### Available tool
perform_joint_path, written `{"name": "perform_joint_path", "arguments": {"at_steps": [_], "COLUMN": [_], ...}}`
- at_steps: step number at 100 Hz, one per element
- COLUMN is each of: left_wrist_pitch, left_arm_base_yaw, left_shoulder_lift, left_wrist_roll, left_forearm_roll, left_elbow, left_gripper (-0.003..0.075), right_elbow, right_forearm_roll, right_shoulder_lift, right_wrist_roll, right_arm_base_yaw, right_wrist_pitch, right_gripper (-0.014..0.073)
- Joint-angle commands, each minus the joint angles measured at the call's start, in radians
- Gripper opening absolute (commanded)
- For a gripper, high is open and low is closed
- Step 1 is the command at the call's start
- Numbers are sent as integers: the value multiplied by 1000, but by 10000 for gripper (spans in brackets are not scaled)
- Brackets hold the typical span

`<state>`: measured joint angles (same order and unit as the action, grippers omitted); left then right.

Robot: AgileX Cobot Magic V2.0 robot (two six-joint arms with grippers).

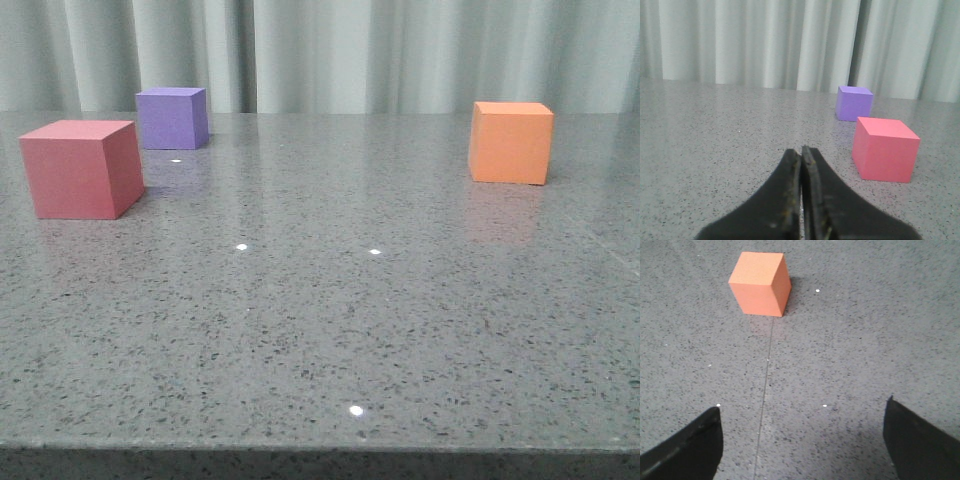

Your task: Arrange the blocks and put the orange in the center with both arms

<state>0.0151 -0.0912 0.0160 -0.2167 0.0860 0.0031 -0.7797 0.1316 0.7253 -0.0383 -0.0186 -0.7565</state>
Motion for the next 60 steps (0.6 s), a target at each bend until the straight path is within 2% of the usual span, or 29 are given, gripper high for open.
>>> {"name": "perform_joint_path", "arguments": {"at_steps": [1,33,60], "left_wrist_pitch": [-81,-81,-81], "left_arm_base_yaw": [-9,-9,-9], "left_shoulder_lift": [7,7,7], "left_wrist_roll": [0,0,0], "left_forearm_roll": [-1,-1,-1], "left_elbow": [43,43,43], "left_gripper": [-20,-20,-20], "right_elbow": [-67,-299,-547], "right_forearm_roll": [45,53,43], "right_shoulder_lift": [68,442,730], "right_wrist_roll": [5,5,5], "right_arm_base_yaw": [-3,-152,-159], "right_wrist_pitch": [82,128,124], "right_gripper": [643,643,643]}}
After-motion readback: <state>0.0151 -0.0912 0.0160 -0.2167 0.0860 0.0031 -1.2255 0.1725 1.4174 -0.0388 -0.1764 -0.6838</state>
